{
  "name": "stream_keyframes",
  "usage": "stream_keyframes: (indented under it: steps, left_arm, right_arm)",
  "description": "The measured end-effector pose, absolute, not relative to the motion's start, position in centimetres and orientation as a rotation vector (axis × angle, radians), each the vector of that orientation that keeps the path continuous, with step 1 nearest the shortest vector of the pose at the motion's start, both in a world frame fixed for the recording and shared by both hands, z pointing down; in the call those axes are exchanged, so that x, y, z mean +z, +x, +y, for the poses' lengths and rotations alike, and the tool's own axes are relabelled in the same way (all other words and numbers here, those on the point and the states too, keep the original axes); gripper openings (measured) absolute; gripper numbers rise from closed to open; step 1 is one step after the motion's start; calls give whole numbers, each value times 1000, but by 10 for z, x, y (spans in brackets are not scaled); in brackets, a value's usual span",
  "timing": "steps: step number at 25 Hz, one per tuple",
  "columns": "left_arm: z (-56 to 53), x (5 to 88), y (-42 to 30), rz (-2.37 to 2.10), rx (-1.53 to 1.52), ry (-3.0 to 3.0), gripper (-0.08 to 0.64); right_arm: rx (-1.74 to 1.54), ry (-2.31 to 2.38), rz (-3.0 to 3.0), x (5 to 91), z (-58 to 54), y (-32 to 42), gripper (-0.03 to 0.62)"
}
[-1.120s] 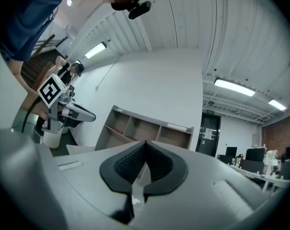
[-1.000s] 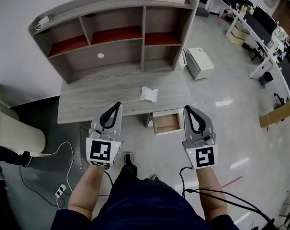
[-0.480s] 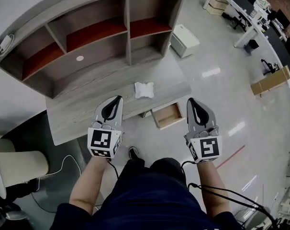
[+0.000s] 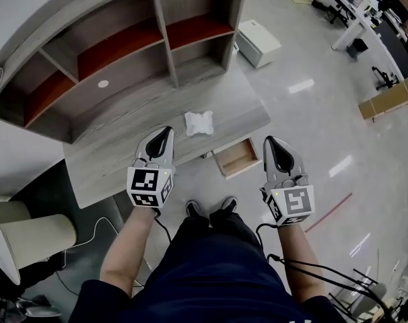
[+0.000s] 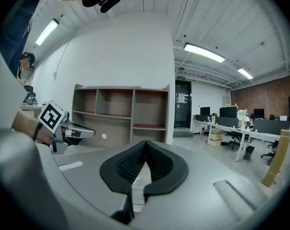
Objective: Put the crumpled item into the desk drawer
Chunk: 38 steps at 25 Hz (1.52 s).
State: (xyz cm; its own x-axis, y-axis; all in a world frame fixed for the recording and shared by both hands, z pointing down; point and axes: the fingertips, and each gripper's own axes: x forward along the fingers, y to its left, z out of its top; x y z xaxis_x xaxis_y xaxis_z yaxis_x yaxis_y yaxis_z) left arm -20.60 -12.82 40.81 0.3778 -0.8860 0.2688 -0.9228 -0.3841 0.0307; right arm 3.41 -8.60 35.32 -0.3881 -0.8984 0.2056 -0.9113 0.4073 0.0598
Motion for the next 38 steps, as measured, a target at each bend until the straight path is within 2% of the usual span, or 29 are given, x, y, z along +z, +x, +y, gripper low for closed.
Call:
stream_keyframes:
  steps: [7, 16, 20, 22, 33, 38]
  left_arm:
    - [-160, 462, -173, -1567, 520, 2354, 8]
    - [-194, 577, -144, -1273, 828, 2179, 11]
    - [-205, 625, -140, -1162, 910, 2077, 71]
    - [-211, 644, -139, -1135, 946, 2038, 78]
    - [-222, 697, -136, -1099, 1101, 1955, 74]
    - [-220, 697, -131, -1083, 1077, 1977, 27]
  right_arm:
    - [47, 1487, -2454, 374, -103, 55, 6]
    - [227, 1550, -2366, 418, -112, 82, 6]
    - [305, 1601, -2299, 434, -111, 91, 6]
    - [327, 1640, -2280, 441, -111, 96, 6]
    - [432, 1725, -2166, 471, -89, 119, 6]
    - [443, 1728, -2161, 472, -88, 121, 6]
